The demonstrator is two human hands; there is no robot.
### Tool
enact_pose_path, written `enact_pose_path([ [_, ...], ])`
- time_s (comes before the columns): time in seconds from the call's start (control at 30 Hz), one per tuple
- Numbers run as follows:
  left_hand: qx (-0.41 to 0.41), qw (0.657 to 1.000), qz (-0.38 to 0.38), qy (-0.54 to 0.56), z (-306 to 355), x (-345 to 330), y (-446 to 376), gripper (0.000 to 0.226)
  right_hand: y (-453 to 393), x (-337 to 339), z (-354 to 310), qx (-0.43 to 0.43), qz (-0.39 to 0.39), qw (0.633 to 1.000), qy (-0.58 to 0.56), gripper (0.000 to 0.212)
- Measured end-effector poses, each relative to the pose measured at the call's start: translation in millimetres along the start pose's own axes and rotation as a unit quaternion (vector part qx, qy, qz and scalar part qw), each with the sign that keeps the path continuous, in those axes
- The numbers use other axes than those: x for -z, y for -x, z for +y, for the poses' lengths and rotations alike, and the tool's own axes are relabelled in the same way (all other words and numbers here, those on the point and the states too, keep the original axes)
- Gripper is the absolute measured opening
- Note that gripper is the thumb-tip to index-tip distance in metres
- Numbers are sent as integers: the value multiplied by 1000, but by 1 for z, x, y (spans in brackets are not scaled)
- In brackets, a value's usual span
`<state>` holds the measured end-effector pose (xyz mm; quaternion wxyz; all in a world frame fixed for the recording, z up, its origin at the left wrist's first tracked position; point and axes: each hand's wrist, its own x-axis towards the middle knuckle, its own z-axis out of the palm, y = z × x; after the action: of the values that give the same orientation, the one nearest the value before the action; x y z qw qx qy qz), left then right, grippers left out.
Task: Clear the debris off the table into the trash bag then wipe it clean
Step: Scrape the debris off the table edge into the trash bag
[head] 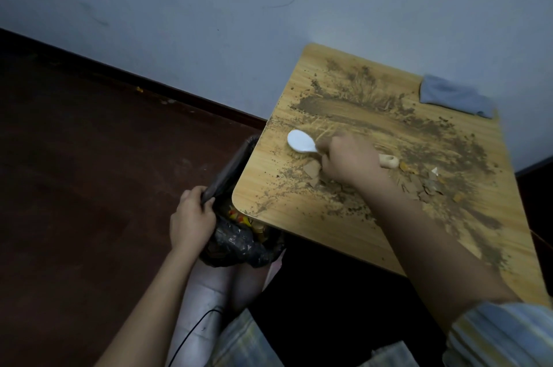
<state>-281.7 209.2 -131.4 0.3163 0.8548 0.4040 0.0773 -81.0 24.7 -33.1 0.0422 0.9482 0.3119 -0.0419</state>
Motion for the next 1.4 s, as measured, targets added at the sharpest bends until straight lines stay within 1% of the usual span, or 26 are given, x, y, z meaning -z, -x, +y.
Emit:
enact_pose_path([
  [0.07, -1, 1000, 0, -1, 0, 0, 1, 21, 8, 0, 1, 5, 9, 1000, -27, 32],
  [0.17, -6, 1000, 0, -2, 1, 0, 3, 21, 8, -1, 10, -48, 34, 998, -20, 32],
  [0.23, -8, 1000, -1, -2, 3, 0, 4, 20, 3, -1, 14, -83, 22, 996, -7, 32],
  [0.27, -10, 1000, -2, -2, 4, 0, 5, 20, 1, -1, 14, -88, 15, 996, 0, 33],
  [0.4, -13, 1000, -3, -3, 7, 0, 7, 18, 0, -3, 5, -50, 14, 998, 24, 32],
  [0.53, -12, 1000, -3, 1, 7, -1, 8, 18, 4, -2, -4, -16, -1, 1000, 21, 32],
  [0.63, -12, 1000, -3, 0, 6, -1, 9, 18, 14, 0, -7, 37, -1, 999, 20, 32],
  [0.7, -13, 1000, -4, -2, 5, -1, 9, 18, 22, 1, -3, 62, 6, 998, 0, 35],
  [0.73, -13, 1000, -3, -2, 5, -1, 9, 18, 25, 1, 0, 55, 9, 998, -21, 36],
  [0.83, -12, 1000, -2, -4, 6, -1, 9, 19, 29, 0, 15, -1, 30, 998, -59, 36],
  [0.97, -17, 1000, -2, -8, 7, -1, 9, 19, 37, -8, 33, -81, 40, 994, -55, 33],
  [1.1, -18, 1000, -1, -9, 6, -1, 10, 19, 45, -14, 54, -181, 40, 982, -46, 37],
  [1.17, -15, 1000, -1, -6, 6, -2, 11, 19, 50, -15, 62, -212, 34, 976, -31, 37],
  [1.23, -10, 1000, -6, -6, 5, -3, 12, 19, 53, -16, 65, -217, 21, 976, -18, 36],
  [1.3, -11, 1000, -8, -6, 5, -2, 13, 19, 57, -18, 62, -203, 11, 979, -11, 31],
  [1.4, -11, 1000, -7, -3, 5, -3, 15, 19, 61, -20, 50, -152, 11, 988, -9, 28],
])
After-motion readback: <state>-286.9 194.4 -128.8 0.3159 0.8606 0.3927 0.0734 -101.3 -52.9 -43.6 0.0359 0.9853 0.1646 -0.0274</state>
